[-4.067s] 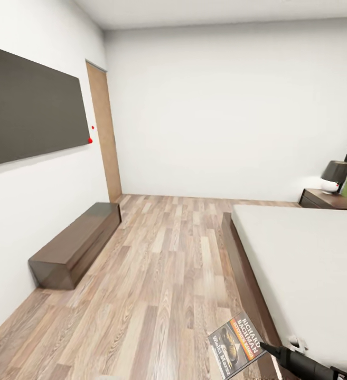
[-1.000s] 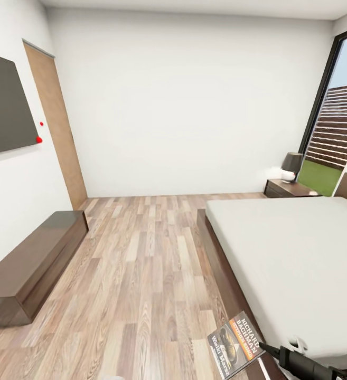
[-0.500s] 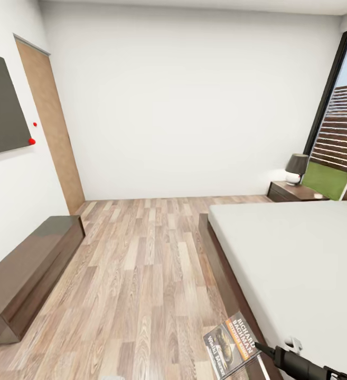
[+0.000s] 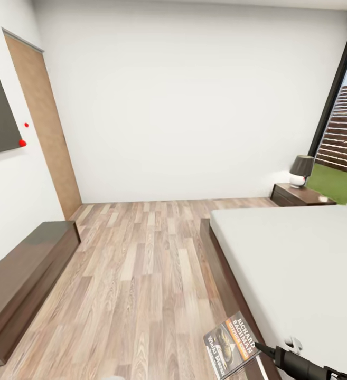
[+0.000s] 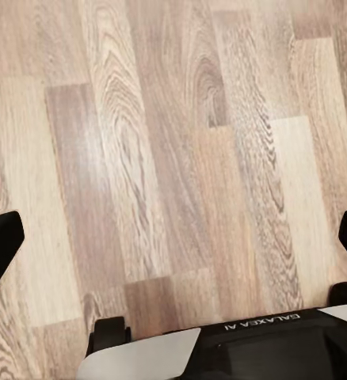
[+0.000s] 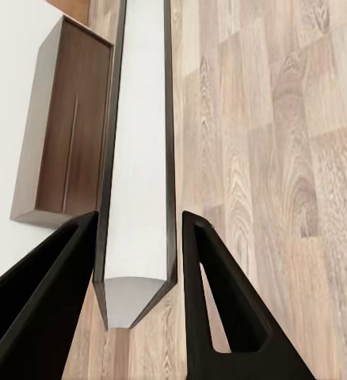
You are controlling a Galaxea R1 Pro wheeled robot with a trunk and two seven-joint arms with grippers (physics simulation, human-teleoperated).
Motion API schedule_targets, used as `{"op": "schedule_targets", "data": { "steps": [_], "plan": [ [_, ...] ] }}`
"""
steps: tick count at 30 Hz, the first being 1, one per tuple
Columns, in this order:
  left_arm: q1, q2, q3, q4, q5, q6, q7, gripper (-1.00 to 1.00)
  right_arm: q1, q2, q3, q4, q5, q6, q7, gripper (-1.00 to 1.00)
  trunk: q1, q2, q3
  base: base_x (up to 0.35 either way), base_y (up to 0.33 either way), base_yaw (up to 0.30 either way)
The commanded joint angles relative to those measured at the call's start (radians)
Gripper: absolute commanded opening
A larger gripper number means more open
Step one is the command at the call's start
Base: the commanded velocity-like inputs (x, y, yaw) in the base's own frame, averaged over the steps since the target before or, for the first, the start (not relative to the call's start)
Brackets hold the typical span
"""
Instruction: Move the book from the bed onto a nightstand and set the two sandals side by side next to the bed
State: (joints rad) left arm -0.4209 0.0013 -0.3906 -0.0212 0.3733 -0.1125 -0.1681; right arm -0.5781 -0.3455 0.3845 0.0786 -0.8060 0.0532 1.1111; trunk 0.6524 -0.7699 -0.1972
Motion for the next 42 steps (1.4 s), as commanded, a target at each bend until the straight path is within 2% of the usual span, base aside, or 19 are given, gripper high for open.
{"op": "schedule_targets", "data": {
  "steps": [1,2,7,8,11,15,18,22,24,25,27,28,30,33,42],
  "plan": [
    [-0.001,0.000,-0.008,0.001,0.010,-0.002,-0.030,1.00,-0.002,0.000,0.003,0.003,-0.010,0.006,0.006,-1.00,0.001,-0.001,-0.001,0.333,0.000,0.000],
    [-0.001,0.000,-0.008,0.001,0.010,-0.002,-0.046,1.00,-0.002,0.000,0.003,0.003,-0.010,0.006,0.006,-1.00,0.001,-0.001,-0.001,0.333,0.000,0.000],
    [-0.001,0.014,-0.005,0.003,0.013,0.000,-0.244,1.00,-0.002,0.000,0.003,0.003,-0.010,0.006,0.008,-1.00,0.001,-0.001,-0.001,0.333,0.000,0.000],
    [-0.001,0.019,-0.004,0.003,0.013,0.000,-0.259,1.00,-0.002,0.000,0.003,0.003,-0.010,0.007,0.009,-1.00,0.001,-0.001,-0.001,0.333,0.000,0.000],
    [-0.001,0.036,-0.003,0.002,0.013,0.001,-0.309,1.00,-0.002,0.000,0.003,0.003,-0.010,0.007,0.009,-1.00,0.001,-0.001,-0.001,0.333,0.000,0.000],
    [-0.001,0.078,0.004,0.001,0.017,0.003,-0.472,1.00,-0.002,0.000,0.003,0.003,-0.010,0.007,0.009,-1.00,0.001,-0.001,-0.001,0.333,0.000,0.000],
    [-0.001,0.093,0.015,0.001,0.035,0.002,-0.499,1.00,-0.002,0.000,0.002,0.003,-0.010,0.007,0.009,-1.00,0.001,-0.001,-0.001,0.333,0.000,0.000],
    [-0.001,0.103,0.020,0.001,0.057,0.002,-0.499,1.00,-0.002,0.000,0.003,0.003,-0.010,0.007,0.009,-1.00,0.001,-0.001,-0.001,0.333,0.000,0.000],
    [-0.001,0.104,0.021,0.001,0.059,0.001,-0.475,1.00,-0.002,0.000,0.003,0.003,-0.010,0.006,0.009,-1.00,0.001,-0.001,-0.001,0.333,0.000,0.000],
    [-0.001,0.104,0.020,0.001,0.059,0.001,-0.445,1.00,-0.002,0.000,0.002,0.003,-0.010,0.006,0.009,-1.00,0.001,-0.001,-0.001,0.333,0.000,0.000],
    [-0.001,0.102,0.017,0.001,0.058,-0.001,-0.344,1.00,-0.002,0.000,0.002,0.003,-0.010,0.006,0.009,-1.00,0.001,-0.001,-0.001,0.333,0.000,0.000],
    [-0.001,0.096,0.014,0.000,0.056,0.000,-0.226,1.00,-0.002,0.000,0.002,0.003,-0.010,0.006,0.009,-1.00,0.001,-0.001,-0.001,0.333,0.000,0.000],
    [-0.001,0.089,0.013,0.000,0.054,0.001,-0.194,1.00,-0.002,0.000,0.002,0.003,-0.010,0.007,0.009,-1.00,0.001,-0.001,-0.001,0.333,0.000,0.000],
    [-0.001,0.075,0.011,0.002,0.055,0.002,-0.163,1.00,-0.002,0.000,0.002,0.003,-0.010,0.006,0.009,-1.00,0.001,-0.001,-0.001,0.333,0.000,0.000],
    [0.044,0.079,0.010,0.003,0.053,-0.004,-0.135,1.00,-0.002,0.000,0.002,0.003,-0.010,0.007,0.009,-1.00,0.001,-0.001,-0.001,0.313,0.000,0.000]
  ]
}}
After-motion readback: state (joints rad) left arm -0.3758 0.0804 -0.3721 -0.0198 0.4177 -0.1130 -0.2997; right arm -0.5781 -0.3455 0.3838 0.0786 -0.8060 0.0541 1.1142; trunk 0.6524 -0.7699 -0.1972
